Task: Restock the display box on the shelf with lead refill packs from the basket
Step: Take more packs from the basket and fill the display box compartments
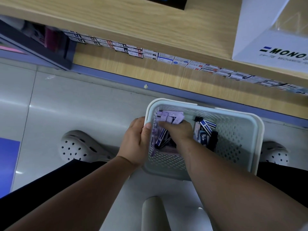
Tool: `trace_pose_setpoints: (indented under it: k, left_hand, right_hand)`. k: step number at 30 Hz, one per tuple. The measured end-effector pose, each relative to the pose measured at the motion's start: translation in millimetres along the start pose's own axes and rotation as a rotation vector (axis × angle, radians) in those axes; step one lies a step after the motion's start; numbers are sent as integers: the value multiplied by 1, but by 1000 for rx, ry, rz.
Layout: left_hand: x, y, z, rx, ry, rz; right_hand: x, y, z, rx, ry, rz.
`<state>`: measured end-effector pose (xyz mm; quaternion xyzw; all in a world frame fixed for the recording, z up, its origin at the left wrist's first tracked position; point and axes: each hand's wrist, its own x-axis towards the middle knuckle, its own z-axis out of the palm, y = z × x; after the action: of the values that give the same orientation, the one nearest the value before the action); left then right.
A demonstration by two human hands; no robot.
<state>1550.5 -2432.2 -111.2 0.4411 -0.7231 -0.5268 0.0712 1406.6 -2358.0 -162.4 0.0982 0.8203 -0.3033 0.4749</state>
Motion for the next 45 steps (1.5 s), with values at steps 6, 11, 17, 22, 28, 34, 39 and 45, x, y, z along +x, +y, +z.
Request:
trace_pose_setpoints:
  k: [6, 11, 17, 22, 28, 34, 39, 45]
  left_hand:
    - [0, -2, 0, -9, 5, 8]
    - [0, -1, 0, -8, 0, 8]
    - [0, -1, -1, 14, -10, 6]
    - [1, -1, -1, 33, 0, 20]
    - [0, -1, -1, 39, 7, 17]
    - [0, 0, -2, 57, 8, 5]
    - [-1, 3, -3, 80, 12, 14]
    - [-1, 3, -3, 166, 27, 36]
  right_hand:
    - [0, 2, 12, 57, 34, -47]
    - [-2, -3, 14, 98, 30, -47]
    - [6, -1, 5, 104, -8, -43]
    - [7, 1, 3, 127, -29, -32]
    - [-1, -2, -7, 146, -56, -66]
    - [-9, 3, -31, 199, -108, -72]
    - [-17, 4, -61, 244, -165, -24]
    - [-24, 9, -79, 251, -115, 16]
